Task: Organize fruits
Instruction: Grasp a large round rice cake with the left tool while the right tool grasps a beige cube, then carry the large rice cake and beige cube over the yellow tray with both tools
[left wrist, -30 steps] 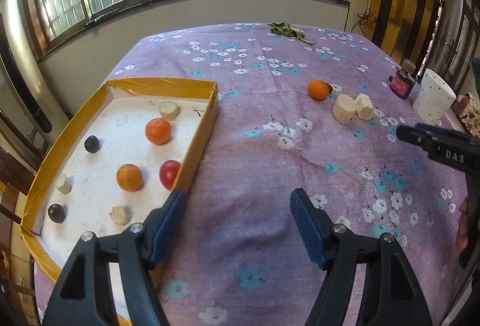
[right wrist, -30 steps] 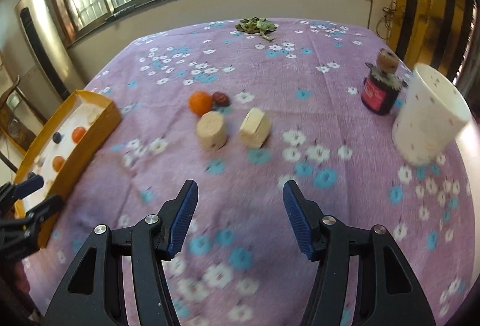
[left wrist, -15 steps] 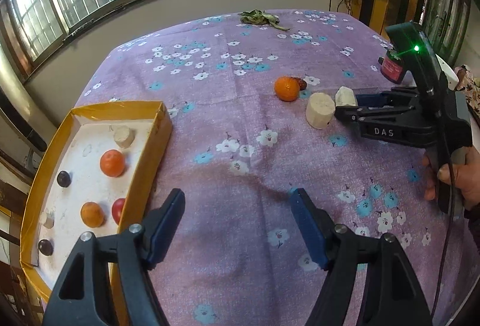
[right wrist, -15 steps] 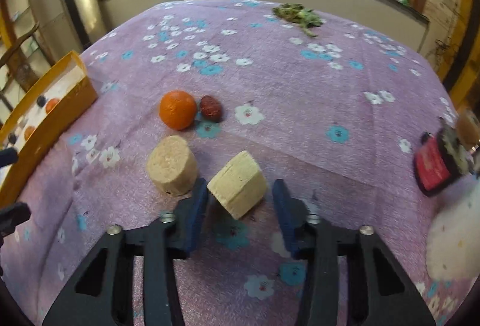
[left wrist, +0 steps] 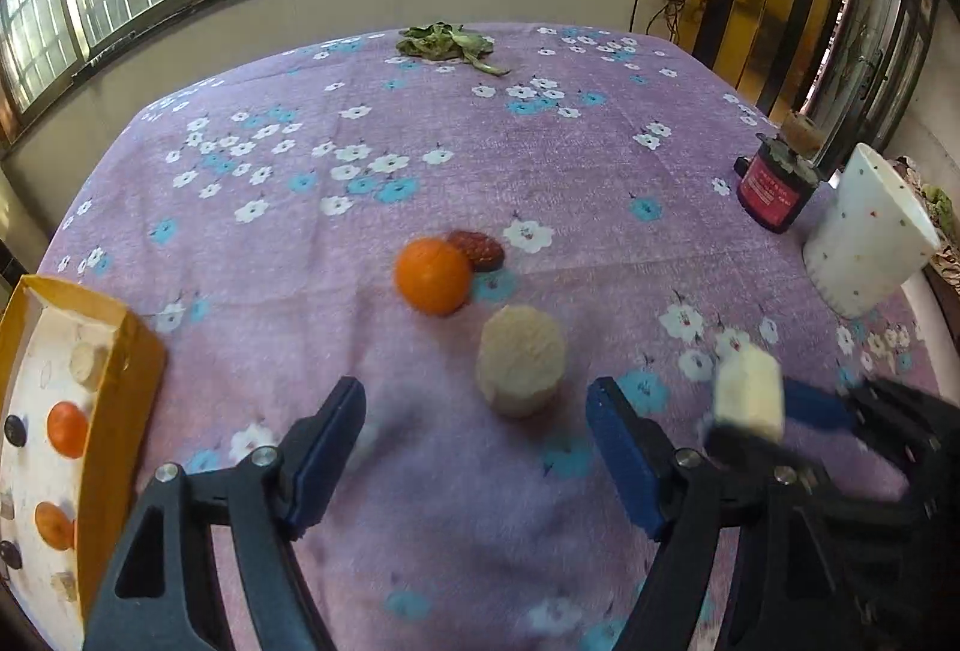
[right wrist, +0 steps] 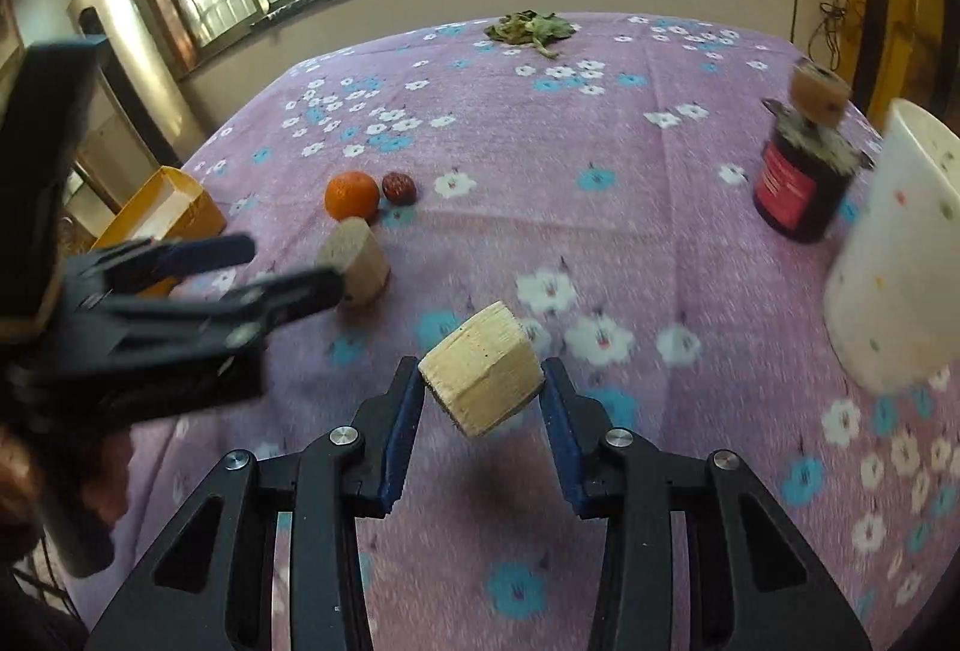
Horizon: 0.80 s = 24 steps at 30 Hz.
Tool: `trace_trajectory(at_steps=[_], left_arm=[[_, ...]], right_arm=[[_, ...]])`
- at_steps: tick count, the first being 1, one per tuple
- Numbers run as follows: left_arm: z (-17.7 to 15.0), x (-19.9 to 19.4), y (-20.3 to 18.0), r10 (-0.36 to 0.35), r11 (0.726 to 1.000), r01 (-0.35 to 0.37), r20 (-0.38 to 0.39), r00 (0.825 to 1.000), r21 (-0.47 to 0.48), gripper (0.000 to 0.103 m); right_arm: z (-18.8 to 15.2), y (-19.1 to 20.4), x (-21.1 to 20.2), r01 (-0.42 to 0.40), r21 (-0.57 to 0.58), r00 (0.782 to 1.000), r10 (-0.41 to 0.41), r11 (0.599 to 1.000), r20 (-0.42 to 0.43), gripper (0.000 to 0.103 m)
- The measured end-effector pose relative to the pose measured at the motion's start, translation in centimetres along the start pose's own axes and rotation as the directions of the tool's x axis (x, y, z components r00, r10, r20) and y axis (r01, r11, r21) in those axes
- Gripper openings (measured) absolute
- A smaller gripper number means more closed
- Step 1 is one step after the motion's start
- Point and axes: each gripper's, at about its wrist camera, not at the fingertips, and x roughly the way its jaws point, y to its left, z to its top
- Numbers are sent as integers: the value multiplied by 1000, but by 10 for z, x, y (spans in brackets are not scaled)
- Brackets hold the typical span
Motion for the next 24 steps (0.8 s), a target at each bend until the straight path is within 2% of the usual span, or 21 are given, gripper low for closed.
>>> trace_trajectory(at_steps=[1,2,3,4,8,12,18,24], left_arm=[[2,5,-3,-6,1000,6,-3,1000,-1,73],[4,10,-5,-20,1000,20,-7,1000,-3,60],[5,16,-6,-32,999,32,-17,999,-6,52],[5,23,-7,-46,999,45,-37,998,-9,36],[0,22,-10,-50,999,51,-25,998,12,36],[-13,3,1,-75,997,75,-27,997,5,36],[-52,-33,26,-83,996,84,-25,996,23,37],[-94,-66,61,-135,991,134,-40,990,-18,37]], right_arm=[[-4,0,-2,6,0,1000,-6,1000,-1,39],[-7,-1,-4,8,6,1000,-8,1000,-1,39],[-10,-2,-6,5,16,1000,-5,1000,-2,39],[-13,-2,-7,3,31,1000,-3,1000,0,39],[-22,-2,-17,14,69,1000,-15,998,14,39],[-31,12,-27,48,45,999,-49,998,11,39],[-50,36,-38,51,49,999,-51,997,-4,39],[-67,60,-44,59,73,998,-57,996,-19,39]])
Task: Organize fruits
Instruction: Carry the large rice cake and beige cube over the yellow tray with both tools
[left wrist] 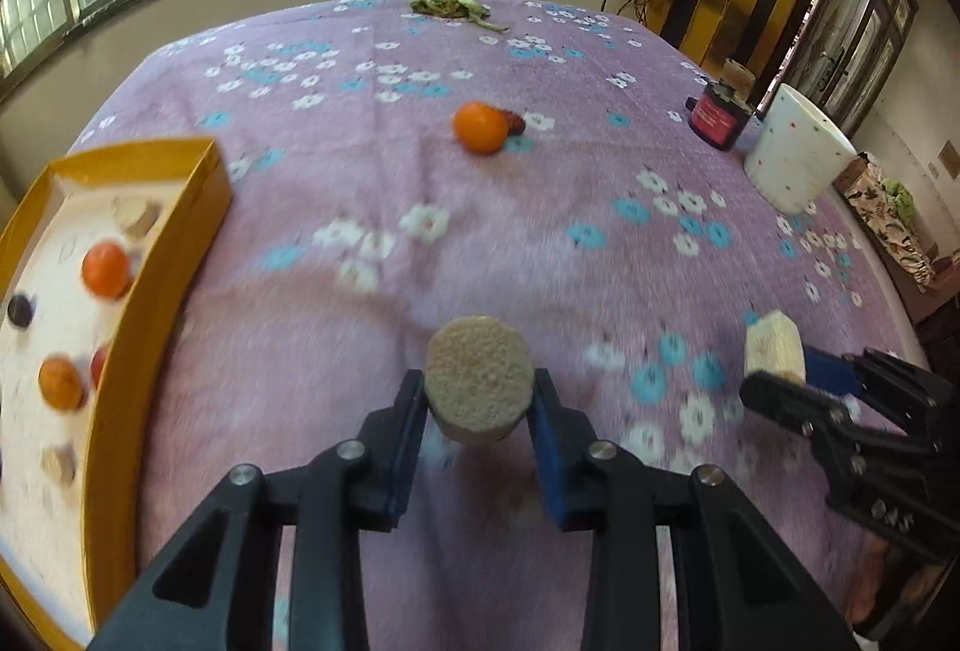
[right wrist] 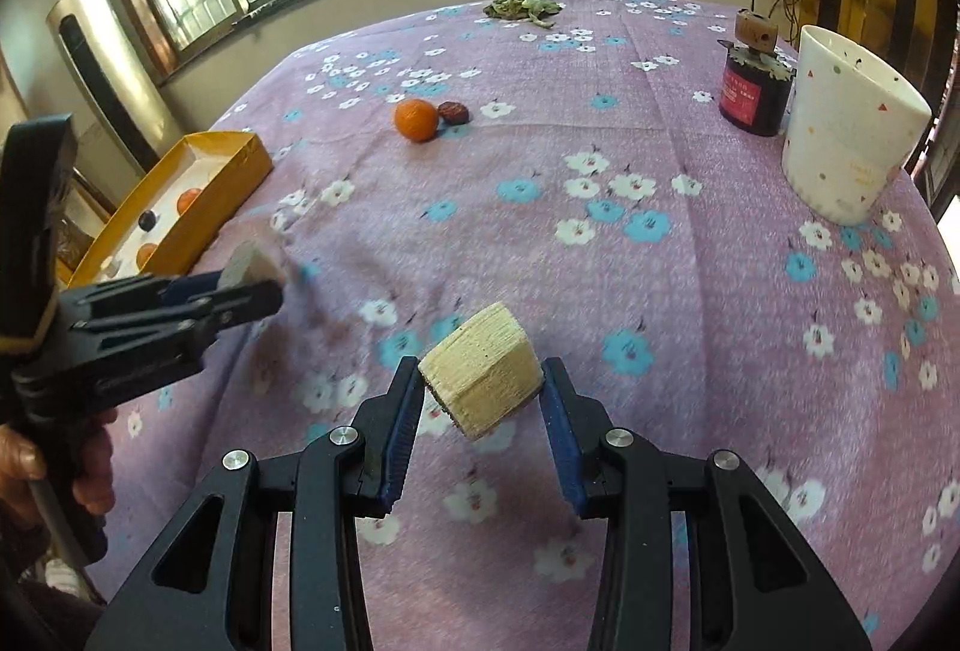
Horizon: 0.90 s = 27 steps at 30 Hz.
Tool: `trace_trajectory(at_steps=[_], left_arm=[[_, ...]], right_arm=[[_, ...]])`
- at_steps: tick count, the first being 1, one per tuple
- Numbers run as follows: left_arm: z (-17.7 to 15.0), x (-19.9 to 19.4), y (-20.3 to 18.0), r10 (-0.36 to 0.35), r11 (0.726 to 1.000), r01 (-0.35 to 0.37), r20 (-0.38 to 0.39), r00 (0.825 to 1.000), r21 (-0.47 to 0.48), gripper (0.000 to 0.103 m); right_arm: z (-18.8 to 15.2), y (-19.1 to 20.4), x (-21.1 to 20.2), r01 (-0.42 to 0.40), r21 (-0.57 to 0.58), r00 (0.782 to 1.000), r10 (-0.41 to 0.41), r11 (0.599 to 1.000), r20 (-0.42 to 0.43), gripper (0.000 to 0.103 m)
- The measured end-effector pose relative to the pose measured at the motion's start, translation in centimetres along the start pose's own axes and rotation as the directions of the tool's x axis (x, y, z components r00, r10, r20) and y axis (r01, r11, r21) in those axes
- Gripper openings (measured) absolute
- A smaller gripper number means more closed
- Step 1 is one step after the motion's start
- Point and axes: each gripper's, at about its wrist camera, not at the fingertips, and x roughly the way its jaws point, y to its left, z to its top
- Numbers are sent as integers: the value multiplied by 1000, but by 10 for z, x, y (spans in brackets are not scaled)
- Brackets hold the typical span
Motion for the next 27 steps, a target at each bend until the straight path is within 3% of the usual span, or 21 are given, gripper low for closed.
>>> trace_trajectory(at_steps=[11,27], left_arm=[[-46,-47,41,18,1000,-18,33,999,-19,37],[-56,-76,86,-6,996,15,102,995,-84,37]], right_arm=[[-13,62,-2,-6,-34,1000,6,999,7,39],[-4,112,4,17,-75,1000,-16,997,20,39]])
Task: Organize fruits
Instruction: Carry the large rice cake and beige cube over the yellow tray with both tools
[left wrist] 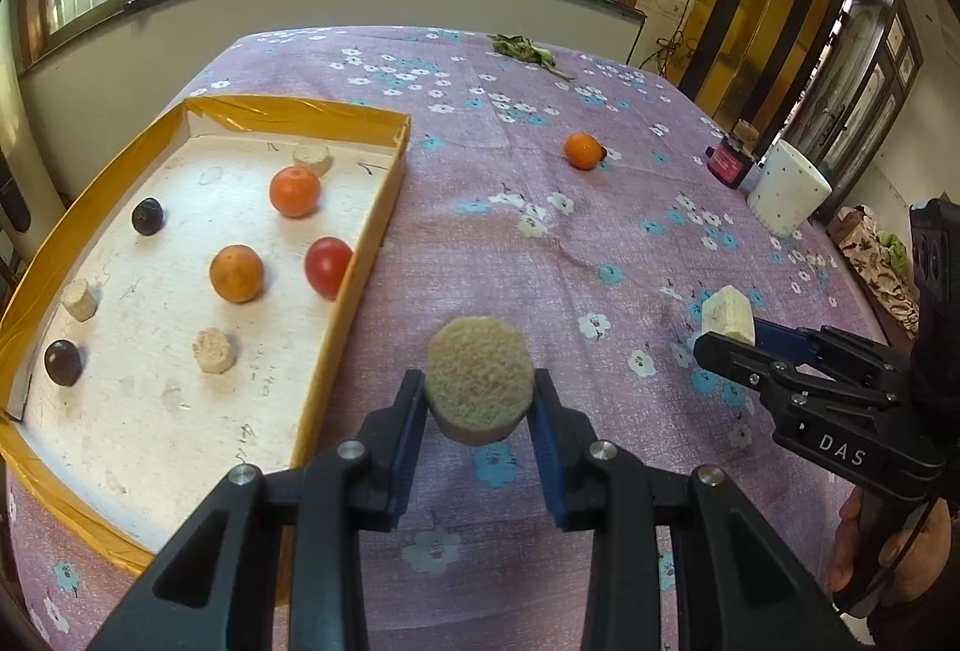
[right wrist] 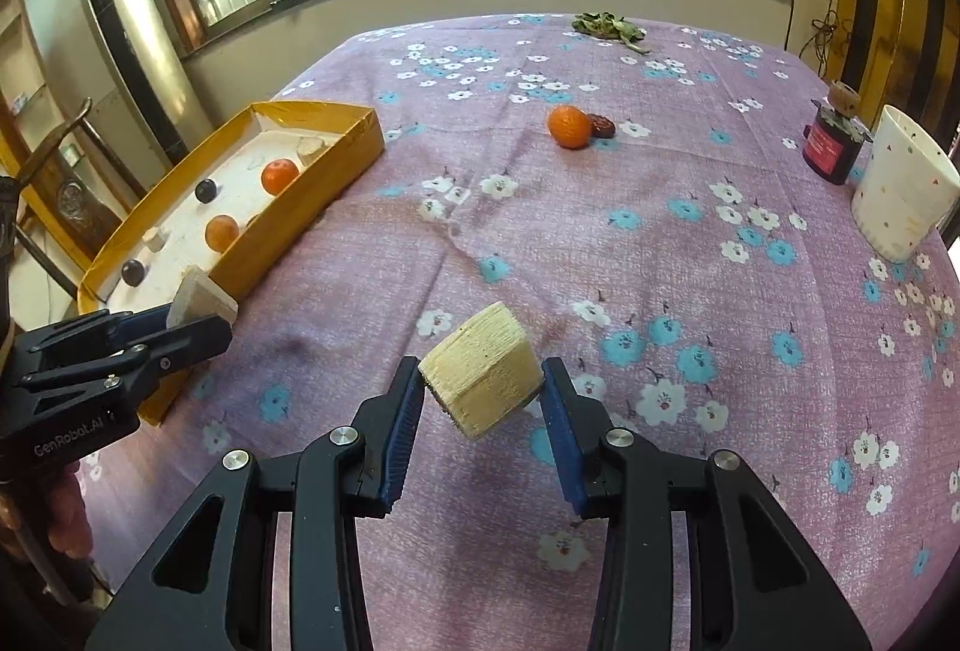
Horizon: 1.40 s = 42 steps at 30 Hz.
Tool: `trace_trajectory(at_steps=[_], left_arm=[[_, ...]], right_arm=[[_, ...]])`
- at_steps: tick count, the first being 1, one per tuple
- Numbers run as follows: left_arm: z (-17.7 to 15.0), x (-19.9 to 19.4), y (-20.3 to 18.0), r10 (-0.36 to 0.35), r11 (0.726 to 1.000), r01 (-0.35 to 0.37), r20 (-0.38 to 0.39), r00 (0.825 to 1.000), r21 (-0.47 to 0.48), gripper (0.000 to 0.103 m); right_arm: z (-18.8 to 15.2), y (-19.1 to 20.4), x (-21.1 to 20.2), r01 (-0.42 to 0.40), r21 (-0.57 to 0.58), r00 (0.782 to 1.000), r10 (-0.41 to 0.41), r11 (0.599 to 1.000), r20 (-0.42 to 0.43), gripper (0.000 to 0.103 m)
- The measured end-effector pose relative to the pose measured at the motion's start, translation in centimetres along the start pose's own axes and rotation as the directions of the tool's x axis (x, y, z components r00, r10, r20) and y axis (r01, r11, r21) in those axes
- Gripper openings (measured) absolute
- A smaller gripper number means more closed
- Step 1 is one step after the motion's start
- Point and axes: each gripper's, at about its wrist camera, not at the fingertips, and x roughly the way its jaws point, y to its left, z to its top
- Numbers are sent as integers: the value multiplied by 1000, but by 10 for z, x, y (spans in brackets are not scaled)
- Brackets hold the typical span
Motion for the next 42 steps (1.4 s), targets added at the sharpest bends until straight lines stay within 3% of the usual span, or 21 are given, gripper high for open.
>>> trace_trajectory(at_steps=[18,42], left_arm=[[11,-18,53,28,997,-25,48,998,-73,37],[13,-35,180,218,951,-199,57,974,-236,36]], right_arm=[[29,50,23,-61,-45,998,60,997,-12,39],[71,159,58,-196,-231,981,194,953,-33,39]])
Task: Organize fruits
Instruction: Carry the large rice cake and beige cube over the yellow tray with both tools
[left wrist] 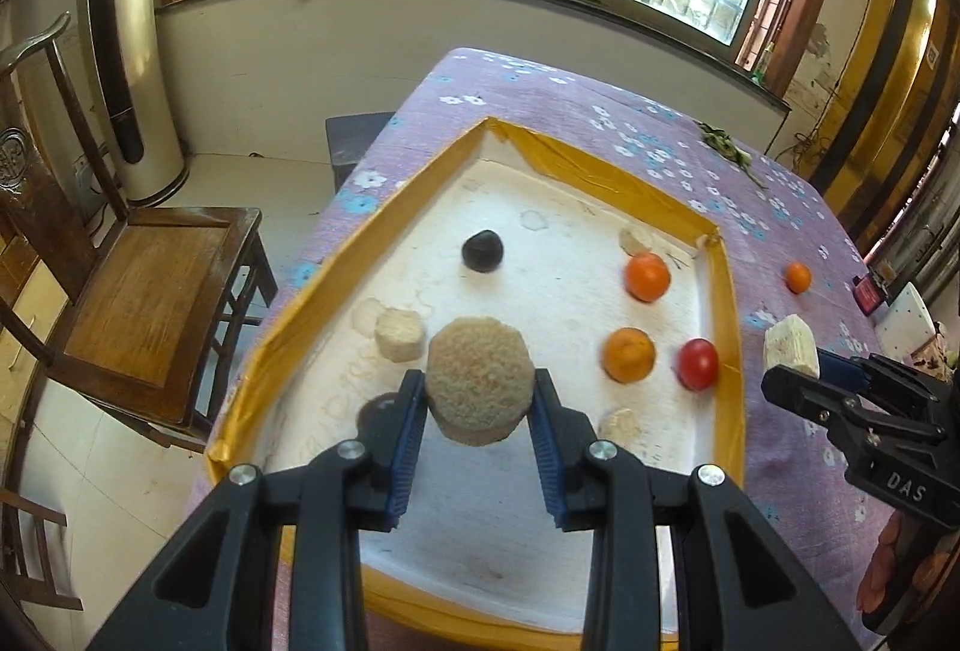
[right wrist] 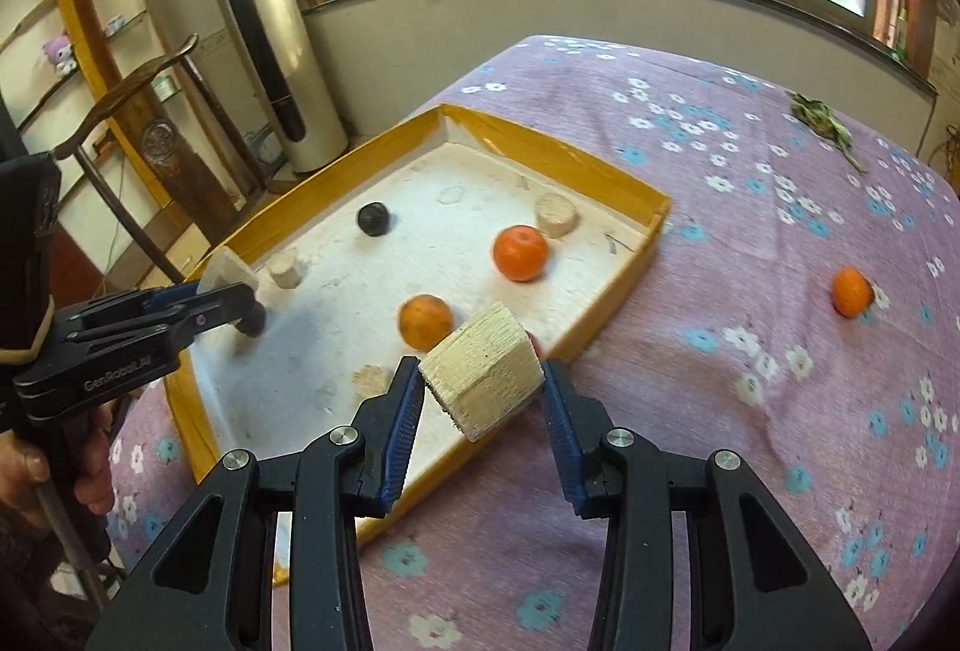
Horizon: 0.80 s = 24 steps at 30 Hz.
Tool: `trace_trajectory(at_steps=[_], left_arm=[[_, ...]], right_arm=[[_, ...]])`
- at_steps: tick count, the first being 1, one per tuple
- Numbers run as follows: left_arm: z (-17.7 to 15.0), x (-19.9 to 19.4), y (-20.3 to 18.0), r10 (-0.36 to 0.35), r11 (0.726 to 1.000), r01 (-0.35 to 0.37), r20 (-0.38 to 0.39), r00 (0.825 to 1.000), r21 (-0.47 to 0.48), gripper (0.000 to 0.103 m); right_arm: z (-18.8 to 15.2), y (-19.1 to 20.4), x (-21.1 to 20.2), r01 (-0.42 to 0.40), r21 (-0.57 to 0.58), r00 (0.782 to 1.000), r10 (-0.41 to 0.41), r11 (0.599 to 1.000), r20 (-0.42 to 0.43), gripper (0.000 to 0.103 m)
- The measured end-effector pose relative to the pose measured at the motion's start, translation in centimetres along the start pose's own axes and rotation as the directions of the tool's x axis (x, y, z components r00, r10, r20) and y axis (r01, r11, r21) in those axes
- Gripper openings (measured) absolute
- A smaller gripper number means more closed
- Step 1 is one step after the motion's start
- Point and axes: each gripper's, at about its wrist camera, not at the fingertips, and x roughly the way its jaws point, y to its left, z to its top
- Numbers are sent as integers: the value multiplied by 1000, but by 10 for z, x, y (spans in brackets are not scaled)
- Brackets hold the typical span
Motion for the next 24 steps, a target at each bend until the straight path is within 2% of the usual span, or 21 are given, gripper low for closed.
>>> trace_trajectory(at_steps=[6,14,24], left_arm=[[7,14,3,-2,1000,3,-23,1000,6,36],[24,36,-6,-32,999,33,-50,998,21,36],[33,62,-7,-29,999,31,-84,996,22,37]], right_arm=[[10,15,16,-17,-39,1000,17,999,-8,39],[38,13,47,-32,-36,999,31,999,-30,39],[50,18,85,-17,-96,998,10,995,-69,39]])
